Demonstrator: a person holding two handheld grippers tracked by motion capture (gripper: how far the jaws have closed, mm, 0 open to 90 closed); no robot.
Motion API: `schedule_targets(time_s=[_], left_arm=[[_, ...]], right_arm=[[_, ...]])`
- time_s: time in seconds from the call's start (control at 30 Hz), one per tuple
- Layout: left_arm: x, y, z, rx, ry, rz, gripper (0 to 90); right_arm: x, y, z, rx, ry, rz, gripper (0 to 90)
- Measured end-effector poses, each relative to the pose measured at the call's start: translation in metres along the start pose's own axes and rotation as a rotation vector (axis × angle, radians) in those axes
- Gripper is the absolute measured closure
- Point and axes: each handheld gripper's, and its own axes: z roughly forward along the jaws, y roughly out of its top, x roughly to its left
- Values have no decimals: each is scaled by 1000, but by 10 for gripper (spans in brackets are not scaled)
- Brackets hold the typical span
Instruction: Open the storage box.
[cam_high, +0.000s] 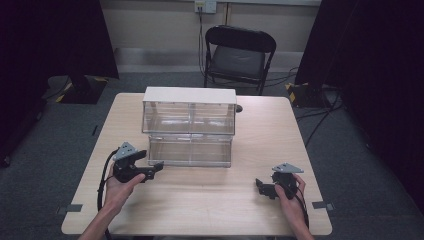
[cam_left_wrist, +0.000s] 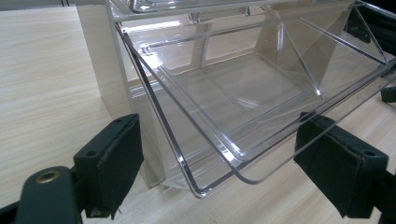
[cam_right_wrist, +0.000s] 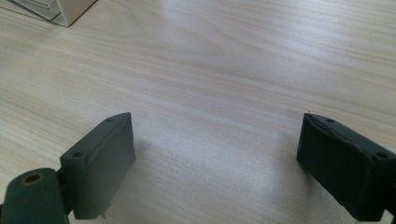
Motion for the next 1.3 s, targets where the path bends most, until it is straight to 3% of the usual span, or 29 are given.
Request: schedule_targets(time_s=[0.73,1.03,1.1,1.2,1.3], left_arm=[[4,6,-5,5,3,17,157],[6,9,-7,-1,1,10,158],[4,12,-8,-4,-7,-9,162],[1,15,-8,3,1,26,162],[1,17,-6,-4,-3,25,157]], right_arm=[[0,0,0,0,0,0,105],[0,0,0,0,0,0,105],[0,0,0,0,0,0,106],[0,0,0,0,0,0,106],[0,0,0,0,0,0,105]])
